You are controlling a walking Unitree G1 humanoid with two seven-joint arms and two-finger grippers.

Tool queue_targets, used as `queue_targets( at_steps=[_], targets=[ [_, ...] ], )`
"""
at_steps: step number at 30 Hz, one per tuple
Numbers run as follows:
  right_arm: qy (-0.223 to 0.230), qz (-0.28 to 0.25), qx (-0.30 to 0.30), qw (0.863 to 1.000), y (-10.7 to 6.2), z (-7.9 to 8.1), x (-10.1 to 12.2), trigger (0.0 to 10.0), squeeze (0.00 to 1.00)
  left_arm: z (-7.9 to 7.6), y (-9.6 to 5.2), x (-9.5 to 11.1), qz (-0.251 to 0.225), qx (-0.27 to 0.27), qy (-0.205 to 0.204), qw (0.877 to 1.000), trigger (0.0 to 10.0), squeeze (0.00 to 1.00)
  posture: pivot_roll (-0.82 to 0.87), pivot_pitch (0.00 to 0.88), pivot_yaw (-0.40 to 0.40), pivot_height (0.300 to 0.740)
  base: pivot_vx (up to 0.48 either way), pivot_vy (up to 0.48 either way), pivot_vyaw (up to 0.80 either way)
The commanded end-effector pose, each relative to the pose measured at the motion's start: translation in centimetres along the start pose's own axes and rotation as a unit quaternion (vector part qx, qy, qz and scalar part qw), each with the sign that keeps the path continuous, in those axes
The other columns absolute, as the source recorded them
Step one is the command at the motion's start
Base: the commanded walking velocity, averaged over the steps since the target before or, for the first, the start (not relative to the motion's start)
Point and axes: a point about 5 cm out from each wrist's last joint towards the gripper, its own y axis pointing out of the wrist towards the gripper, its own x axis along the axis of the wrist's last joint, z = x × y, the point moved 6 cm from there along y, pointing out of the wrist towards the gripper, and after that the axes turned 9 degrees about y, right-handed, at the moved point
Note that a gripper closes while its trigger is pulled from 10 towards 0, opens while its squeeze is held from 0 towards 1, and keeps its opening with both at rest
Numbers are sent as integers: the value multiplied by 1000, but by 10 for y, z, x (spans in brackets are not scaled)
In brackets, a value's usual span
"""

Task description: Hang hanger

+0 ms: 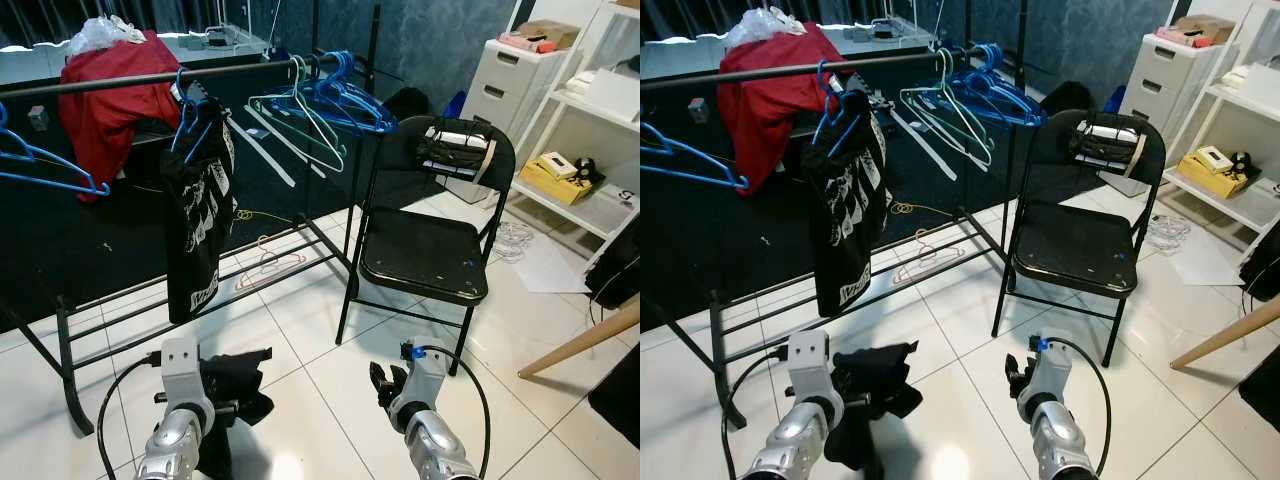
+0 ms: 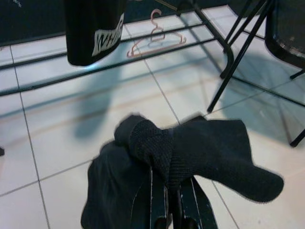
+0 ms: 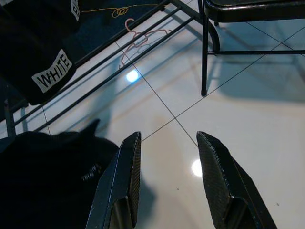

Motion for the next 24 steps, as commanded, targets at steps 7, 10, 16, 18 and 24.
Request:
queue_targets(
  at_steps=[7, 10, 16, 18, 24],
  targets=[
    [-6, -11, 1, 1000, 2, 0, 8, 10000, 0, 3, 3, 21, -41, 18, -14, 999, 10000, 0, -63, 26, -28, 740, 0, 0, 0],
    [-15, -12, -2, 1000, 5, 0, 13, 10000, 0, -4, 6, 31, -50, 4, 3, 999, 10000, 0, -66, 21, -28, 740, 0, 0, 0],
    [-11, -16, -1, 1000, 7, 1, 18, 10000, 0, -7, 9, 42, -63, -4, 7, 998, 10000, 0, -63, 28, -44, 740, 0, 0, 0],
    [-11, -16, -1, 1000, 7, 1, 18, 10000, 0, -7, 9, 42, -63, -4, 7, 998, 10000, 0, -63, 28, -44, 740, 0, 0, 0],
    [-86, -22, 52, 995, 10, 23, 23, 10000, 0, -9, 11, 56, -83, -1, 42, 996, 10000, 0, -73, 20, -33, 740, 149, 0, 400]
  ],
)
